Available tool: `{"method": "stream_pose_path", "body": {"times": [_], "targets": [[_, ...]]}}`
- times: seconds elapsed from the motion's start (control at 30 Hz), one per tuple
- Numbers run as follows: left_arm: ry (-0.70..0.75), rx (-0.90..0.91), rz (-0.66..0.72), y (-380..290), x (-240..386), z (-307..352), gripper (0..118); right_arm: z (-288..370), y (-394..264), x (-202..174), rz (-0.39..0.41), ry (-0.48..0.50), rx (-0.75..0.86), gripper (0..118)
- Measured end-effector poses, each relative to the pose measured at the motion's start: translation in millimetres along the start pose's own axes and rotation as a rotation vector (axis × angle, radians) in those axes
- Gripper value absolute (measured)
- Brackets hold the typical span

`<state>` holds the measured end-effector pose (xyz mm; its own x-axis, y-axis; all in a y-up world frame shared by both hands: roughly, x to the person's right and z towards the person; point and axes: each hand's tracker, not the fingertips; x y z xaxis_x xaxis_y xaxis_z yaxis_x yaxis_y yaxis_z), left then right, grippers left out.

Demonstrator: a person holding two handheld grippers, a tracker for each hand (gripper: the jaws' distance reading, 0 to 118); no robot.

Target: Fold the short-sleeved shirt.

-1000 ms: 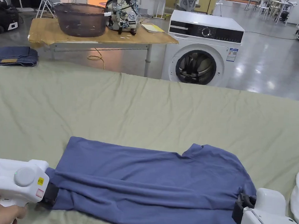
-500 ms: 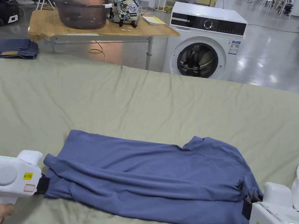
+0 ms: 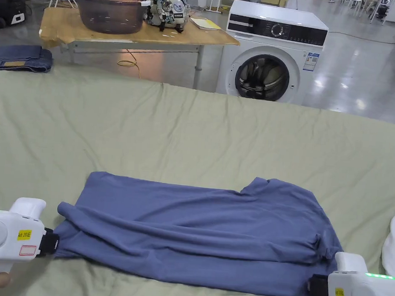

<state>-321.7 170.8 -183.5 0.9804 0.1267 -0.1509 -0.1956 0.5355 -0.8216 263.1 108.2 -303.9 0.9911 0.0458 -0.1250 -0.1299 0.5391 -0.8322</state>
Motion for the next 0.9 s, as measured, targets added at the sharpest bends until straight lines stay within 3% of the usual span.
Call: {"method": "stream_pose_path", "body": {"times": [0.07, 0.13, 0.2, 0.37, 0.6, 0.9], "targets": [[-0.001, -0.005, 0.005, 0, 0, -1, 0, 6, 4, -1, -0.01, 0.033, 0.009, 3], [-0.003, -0.002, 0.01, 0, -1, -2, 0, 11, 6, -2, -0.052, 0.141, 0.013, 3], [-0.001, -0.003, 0.01, 1, -1, -2, 0, 9, 8, -4, -0.035, 0.091, 0.005, 3], [-0.019, 0.033, 0.024, 8, -2, 13, 0, 40, 9, 2, -0.068, 0.101, 0.064, 3], [-0.033, 0.062, -0.001, 13, -7, 36, 0, 102, 14, -6, 0.034, 0.057, 0.116, 3], [-0.03, 0.018, 0.015, -57, -32, 61, 0, 133, -64, 1, 0.042, 0.045, 0.051, 3]]}}
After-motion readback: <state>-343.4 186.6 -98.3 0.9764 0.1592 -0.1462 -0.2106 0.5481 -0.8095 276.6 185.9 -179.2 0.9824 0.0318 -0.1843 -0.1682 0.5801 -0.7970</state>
